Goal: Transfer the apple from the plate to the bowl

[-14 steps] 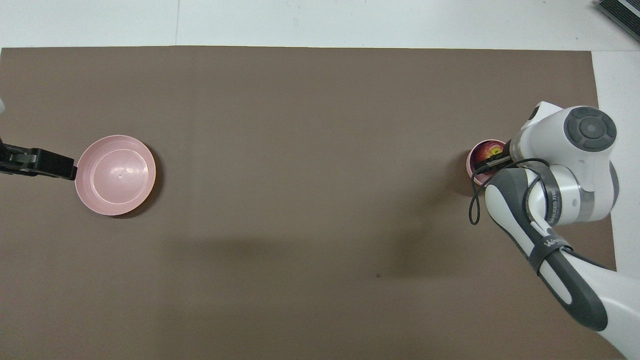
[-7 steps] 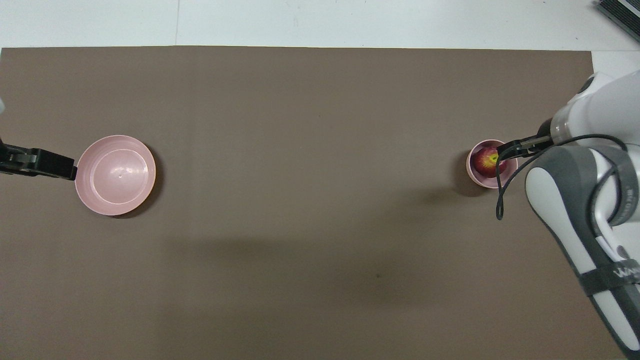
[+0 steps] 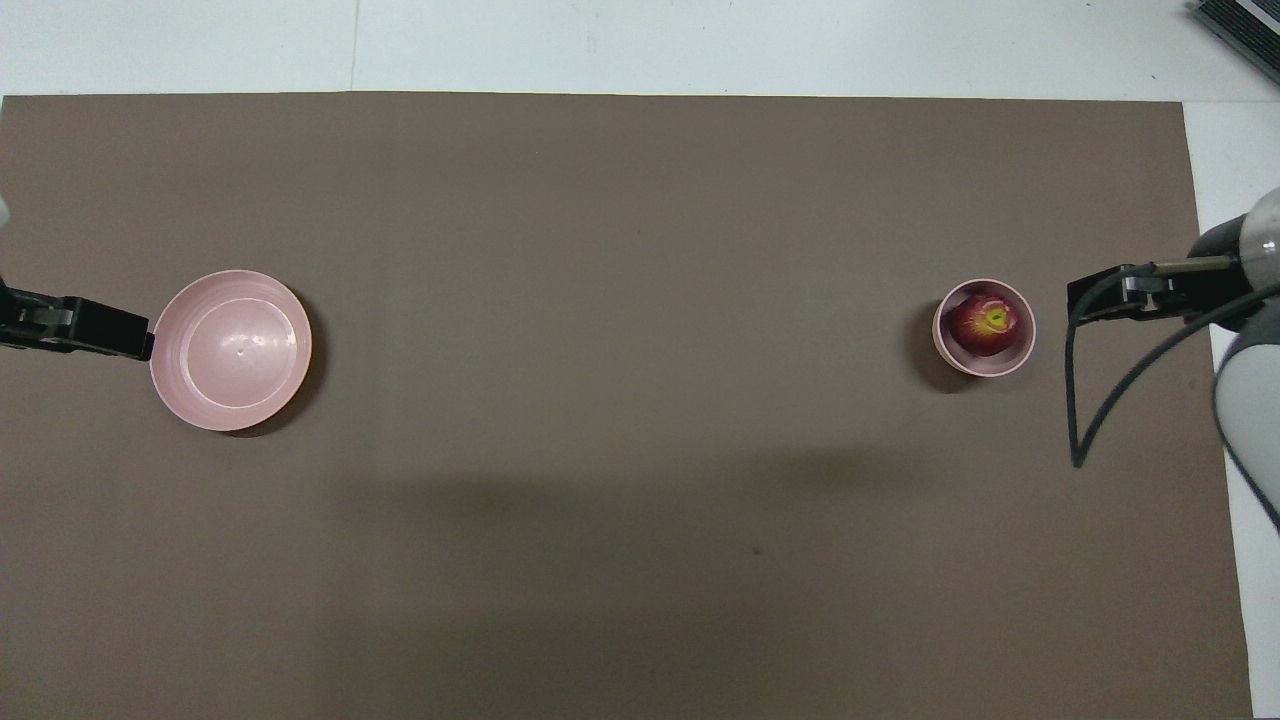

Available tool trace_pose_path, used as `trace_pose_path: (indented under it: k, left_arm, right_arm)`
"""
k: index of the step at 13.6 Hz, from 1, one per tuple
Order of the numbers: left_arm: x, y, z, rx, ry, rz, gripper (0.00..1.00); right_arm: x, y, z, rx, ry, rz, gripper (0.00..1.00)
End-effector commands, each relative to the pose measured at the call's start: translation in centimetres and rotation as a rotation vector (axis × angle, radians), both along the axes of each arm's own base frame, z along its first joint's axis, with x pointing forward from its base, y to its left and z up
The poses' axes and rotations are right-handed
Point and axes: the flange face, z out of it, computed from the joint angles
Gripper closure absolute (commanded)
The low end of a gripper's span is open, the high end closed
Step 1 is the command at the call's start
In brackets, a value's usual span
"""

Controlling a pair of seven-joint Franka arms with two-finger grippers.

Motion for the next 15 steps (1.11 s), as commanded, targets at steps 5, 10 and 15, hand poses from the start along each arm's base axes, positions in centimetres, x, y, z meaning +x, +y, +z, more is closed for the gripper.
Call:
trace_pose_path:
  k: [5,10,15]
  left_arm:
    - [-0.2,0.4,0.3,0.01,0.009,-0.003,0.0]
    - [-0.2,0.4,0.3,0.01,0.009,-0.003,0.0]
    - [-0.2,0.3,0.3,0.01,0.009,-0.004,0.0]
  right_arm:
    - [-3.5,-0.8,3.3,0.049,0.036,-0.02,0.0]
    - [-3.3,-0.6,3.4,0.066,0.01,0.025,0.0]
    - [-3.2,-0.5,3.2,0.092,0.008,0.031,0.0]
